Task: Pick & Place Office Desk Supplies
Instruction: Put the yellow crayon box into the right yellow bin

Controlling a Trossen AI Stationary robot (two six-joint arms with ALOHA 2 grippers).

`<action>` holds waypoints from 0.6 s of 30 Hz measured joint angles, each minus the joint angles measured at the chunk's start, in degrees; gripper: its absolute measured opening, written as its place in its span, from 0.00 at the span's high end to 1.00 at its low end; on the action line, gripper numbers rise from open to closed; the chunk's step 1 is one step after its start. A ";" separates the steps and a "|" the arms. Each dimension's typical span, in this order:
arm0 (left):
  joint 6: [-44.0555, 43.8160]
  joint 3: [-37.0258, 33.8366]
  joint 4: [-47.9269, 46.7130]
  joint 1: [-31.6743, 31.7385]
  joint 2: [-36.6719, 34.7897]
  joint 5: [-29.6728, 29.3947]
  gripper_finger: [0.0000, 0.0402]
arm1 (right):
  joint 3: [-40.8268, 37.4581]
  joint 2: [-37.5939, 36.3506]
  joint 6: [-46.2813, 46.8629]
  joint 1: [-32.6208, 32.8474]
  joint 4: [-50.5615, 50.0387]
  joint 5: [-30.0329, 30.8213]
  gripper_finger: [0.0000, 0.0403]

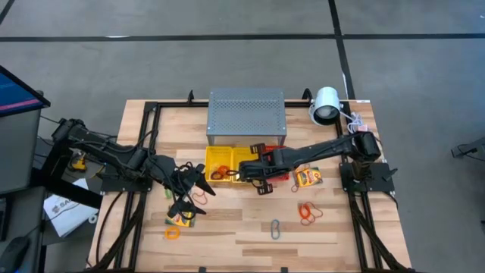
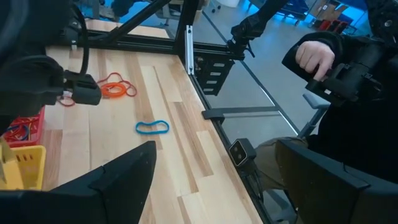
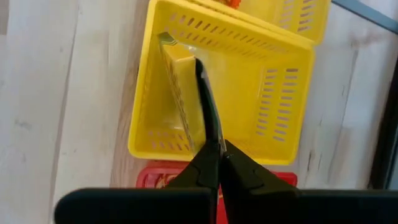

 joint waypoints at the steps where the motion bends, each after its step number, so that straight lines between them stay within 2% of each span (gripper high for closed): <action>1: 0.00 0.00 0.00 0.00 0.00 0.00 0.20 | 0.00 0.00 -0.06 -0.02 0.43 -0.43 1.00; 6: 0.00 0.00 -0.12 0.00 0.00 0.02 0.20 | 0.00 -0.02 -0.80 -0.03 1.36 -2.36 0.94; 12: 0.00 0.00 -0.42 0.00 0.02 0.02 0.20 | 0.00 -0.05 -0.83 -0.39 1.37 -4.89 0.82; 18: 0.00 0.00 -0.42 0.00 0.02 0.03 0.20 | 0.00 -0.07 -0.85 -0.70 1.52 -4.97 0.70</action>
